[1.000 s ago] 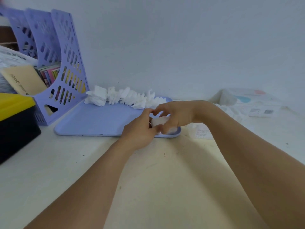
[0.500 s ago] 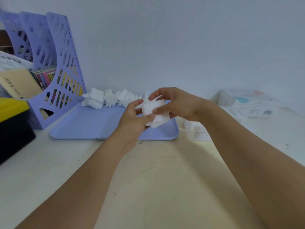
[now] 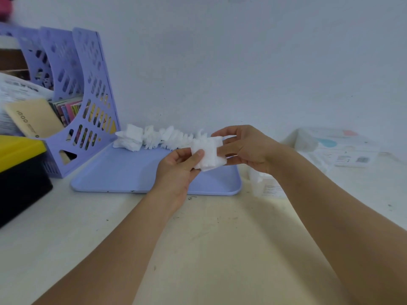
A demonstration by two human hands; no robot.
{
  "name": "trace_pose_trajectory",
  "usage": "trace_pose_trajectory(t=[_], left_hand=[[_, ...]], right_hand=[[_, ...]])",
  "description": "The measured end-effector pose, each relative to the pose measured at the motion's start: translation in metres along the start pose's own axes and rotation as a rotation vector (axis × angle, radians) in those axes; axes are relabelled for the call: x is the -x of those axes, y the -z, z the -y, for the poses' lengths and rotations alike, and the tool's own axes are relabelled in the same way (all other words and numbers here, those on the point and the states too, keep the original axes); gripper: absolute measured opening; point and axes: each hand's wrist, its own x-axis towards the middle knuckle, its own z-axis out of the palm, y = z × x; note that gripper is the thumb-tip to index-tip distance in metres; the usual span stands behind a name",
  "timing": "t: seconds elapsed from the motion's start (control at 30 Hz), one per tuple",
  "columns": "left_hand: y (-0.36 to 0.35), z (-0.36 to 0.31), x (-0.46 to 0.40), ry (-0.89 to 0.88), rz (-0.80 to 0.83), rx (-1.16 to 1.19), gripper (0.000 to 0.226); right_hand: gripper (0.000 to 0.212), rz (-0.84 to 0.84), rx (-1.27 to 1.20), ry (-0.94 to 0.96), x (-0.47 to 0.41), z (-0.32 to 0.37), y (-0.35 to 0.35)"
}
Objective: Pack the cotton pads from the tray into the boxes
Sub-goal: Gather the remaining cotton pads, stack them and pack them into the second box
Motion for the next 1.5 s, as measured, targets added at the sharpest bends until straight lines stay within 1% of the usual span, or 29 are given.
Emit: trace_pose_trajectory(t=[0.07,0.17,0.2,0.3,0.33,0.37,0.43,0.53,0.67,0.83,0.97,1.03,1.1,1.2,1.27,1.3,1.33,1.37,1.43,1.47,1.5], left_hand=[[-0.003,0.002,0.001,-0.049,-0.040,-0.071,0.016],[-0.005,0.001,0.004,-0.053,-0.010,-0.053,0.015],[-0.004,0.000,0.005,-0.043,0.009,-0.021,0.015],[-0.005,-0.005,0.007,-0.022,0.073,0.055,0.020],[-0.005,-0.006,0.007,-0.009,0.094,0.074,0.023],[-0.005,-0.006,0.008,0.007,0.111,0.091,0.026],[-0.006,-0.007,0.008,0.036,0.135,0.103,0.031],[-0.007,-0.005,0.009,0.033,0.139,0.055,0.031],[-0.007,-0.004,0.008,0.007,0.122,-0.001,0.036],[-0.009,-0.003,0.008,-0.002,0.079,-0.002,0.023],[-0.007,-0.002,0.005,-0.035,-0.016,-0.021,0.019],[-0.005,-0.001,0.002,-0.076,-0.074,-0.048,0.017],[-0.007,0.000,0.003,-0.117,-0.080,-0.100,0.021],[-0.013,0.002,0.006,-0.123,-0.027,-0.230,0.025],[-0.014,0.000,0.006,-0.074,-0.027,-0.253,0.031],[-0.012,0.001,0.004,-0.055,-0.019,-0.248,0.037],[-0.011,0.000,0.002,-0.050,-0.002,-0.255,0.042],[-0.010,0.002,0.002,-0.055,0.011,-0.259,0.045],[-0.008,0.002,-0.002,-0.107,-0.022,-0.224,0.043],[-0.005,0.001,-0.004,-0.125,-0.079,-0.182,0.036],[-0.001,-0.001,-0.008,-0.151,-0.151,-0.144,0.027]], right_hand=[[0.036,-0.005,0.070,0.025,0.001,0.001,-0.003],[0.036,0.042,0.028,0.019,0.001,-0.002,-0.005],[0.035,0.023,0.021,0.017,0.001,-0.004,-0.006],[0.029,-0.136,0.048,0.045,-0.003,-0.006,-0.005],[0.028,-0.164,0.053,0.047,-0.004,-0.007,-0.005],[0.029,-0.157,0.053,0.041,-0.005,-0.008,-0.005],[0.030,-0.082,0.060,0.029,-0.004,-0.009,-0.008],[0.032,-0.008,0.037,0.045,-0.001,-0.006,-0.011],[0.038,0.003,-0.017,0.061,0.001,0.000,-0.009],[0.037,0.033,-0.010,0.035,0.002,0.001,-0.007],[0.028,0.096,0.016,-0.008,0.004,0.008,-0.009],[0.027,0.054,-0.071,-0.046,0.002,0.010,-0.019],[0.035,-0.004,-0.130,-0.081,-0.001,0.007,-0.038],[0.050,-0.022,-0.058,-0.068,-0.007,-0.005,-0.071],[0.072,-0.050,-0.014,-0.069,-0.011,-0.014,-0.081],[0.083,-0.038,-0.023,-0.073,-0.013,-0.018,-0.081],[0.090,-0.025,-0.048,-0.081,-0.015,-0.020,-0.079],[0.090,-0.013,-0.075,-0.092,-0.017,-0.023,-0.076],[0.071,-0.059,-0.078,-0.082,-0.019,-0.020,-0.069],[0.066,-0.128,-0.024,-0.068,-0.020,-0.019,-0.064],[0.065,-0.218,0.085,-0.045,-0.024,-0.018,-0.055]])
